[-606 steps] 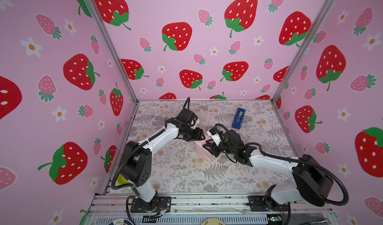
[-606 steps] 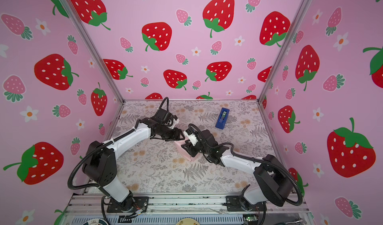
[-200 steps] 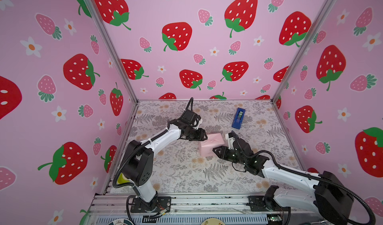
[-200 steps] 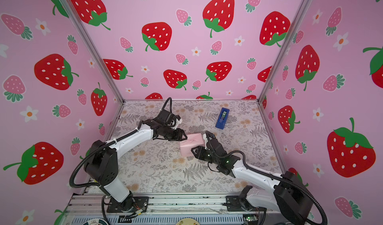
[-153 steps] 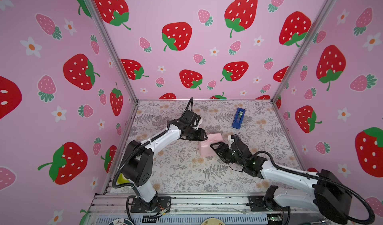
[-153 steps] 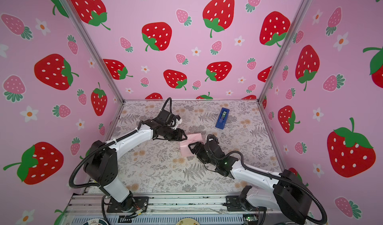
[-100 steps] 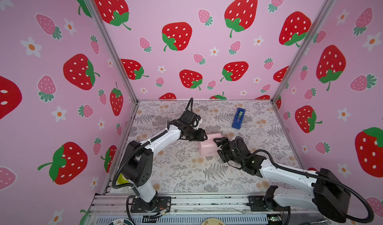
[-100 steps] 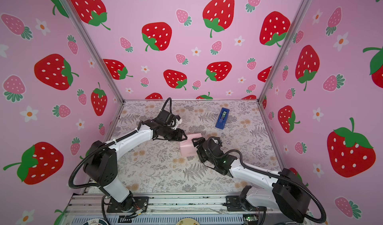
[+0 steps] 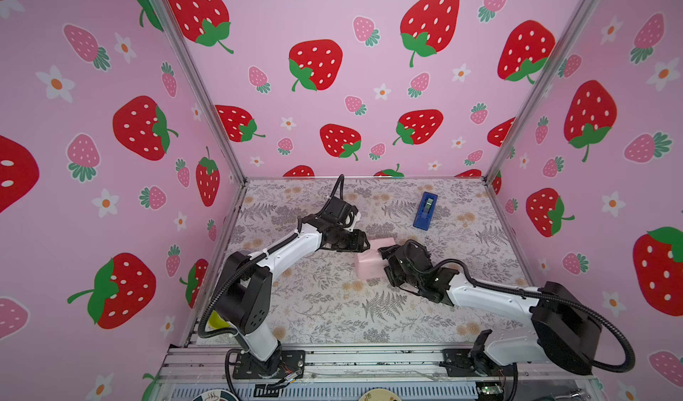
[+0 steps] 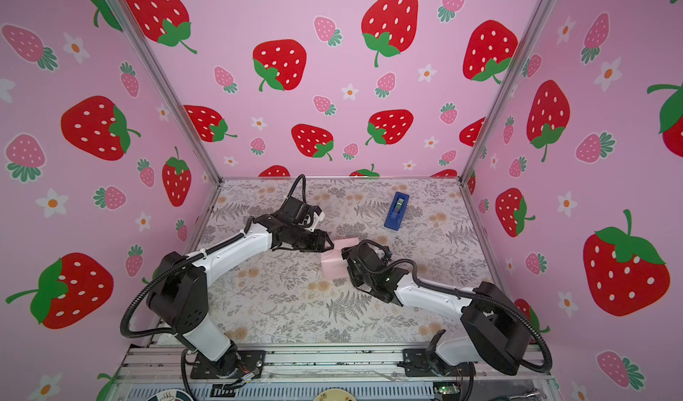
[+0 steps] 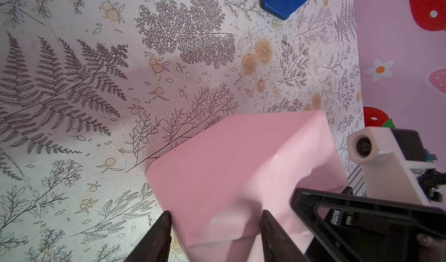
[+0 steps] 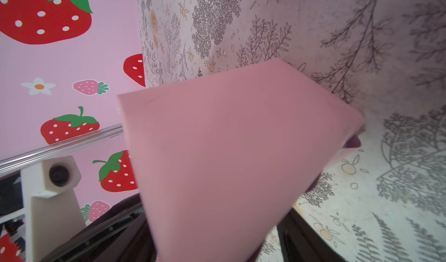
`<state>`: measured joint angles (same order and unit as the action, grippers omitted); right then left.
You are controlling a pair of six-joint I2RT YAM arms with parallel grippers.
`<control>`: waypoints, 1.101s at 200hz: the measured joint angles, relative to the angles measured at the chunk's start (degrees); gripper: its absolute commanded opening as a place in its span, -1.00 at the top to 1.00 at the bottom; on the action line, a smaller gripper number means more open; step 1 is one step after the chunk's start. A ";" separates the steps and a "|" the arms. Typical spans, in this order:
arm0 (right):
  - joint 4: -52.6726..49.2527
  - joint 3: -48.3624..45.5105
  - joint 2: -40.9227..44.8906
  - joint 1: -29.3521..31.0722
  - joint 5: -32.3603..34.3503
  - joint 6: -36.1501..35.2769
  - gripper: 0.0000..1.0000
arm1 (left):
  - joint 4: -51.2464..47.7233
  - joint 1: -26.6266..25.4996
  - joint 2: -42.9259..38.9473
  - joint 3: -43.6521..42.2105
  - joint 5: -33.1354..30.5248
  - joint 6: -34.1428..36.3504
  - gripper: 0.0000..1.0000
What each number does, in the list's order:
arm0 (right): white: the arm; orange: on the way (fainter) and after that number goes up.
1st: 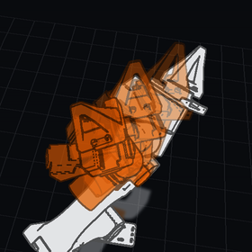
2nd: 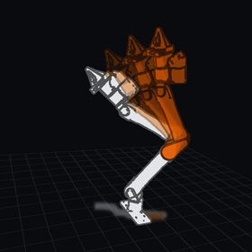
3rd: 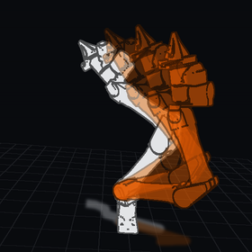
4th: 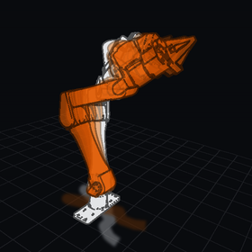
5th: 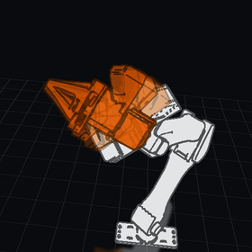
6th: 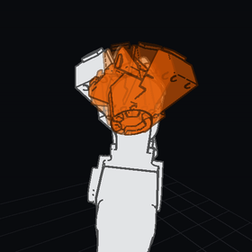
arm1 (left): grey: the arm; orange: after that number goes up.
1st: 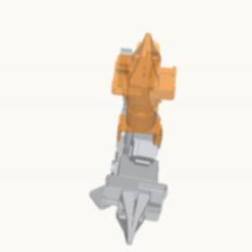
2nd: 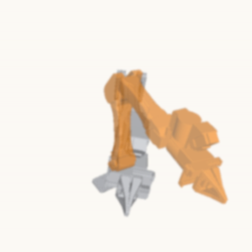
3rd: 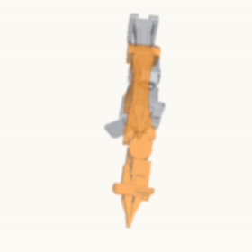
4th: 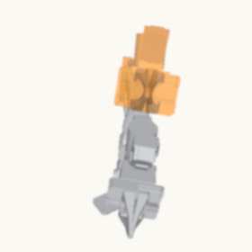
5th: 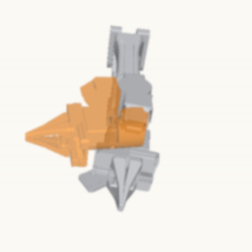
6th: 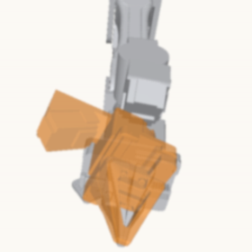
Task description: Wrap the gift box in paper
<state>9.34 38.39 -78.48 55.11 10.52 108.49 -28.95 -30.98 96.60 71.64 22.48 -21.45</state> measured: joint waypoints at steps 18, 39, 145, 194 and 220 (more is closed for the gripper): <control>-0.02 0.04 0.00 0.00 -0.11 -0.07 -0.43 | 0.04 -0.02 -0.04 -0.02 -0.11 0.00 -0.18; -0.02 0.04 0.00 0.00 -0.37 -0.24 -0.43 | 0.07 -0.04 -0.04 -0.02 -0.26 0.00 -0.19; -0.79 0.87 -0.50 0.02 -2.97 -1.88 -0.33 | -0.57 -0.20 -0.22 0.28 -0.66 0.07 -0.20; -0.74 0.87 0.22 -0.55 -3.91 -4.81 -0.16 | -8.00 -0.63 -2.75 2.58 -4.50 1.75 -0.35; -1.27 0.87 0.63 -1.57 -5.40 -9.14 -0.17 | -10.78 0.24 -2.69 6.47 -4.90 3.63 -0.33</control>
<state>8.08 39.27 -77.84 53.54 5.13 99.35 -39.72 -30.74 93.91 78.11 17.58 -17.82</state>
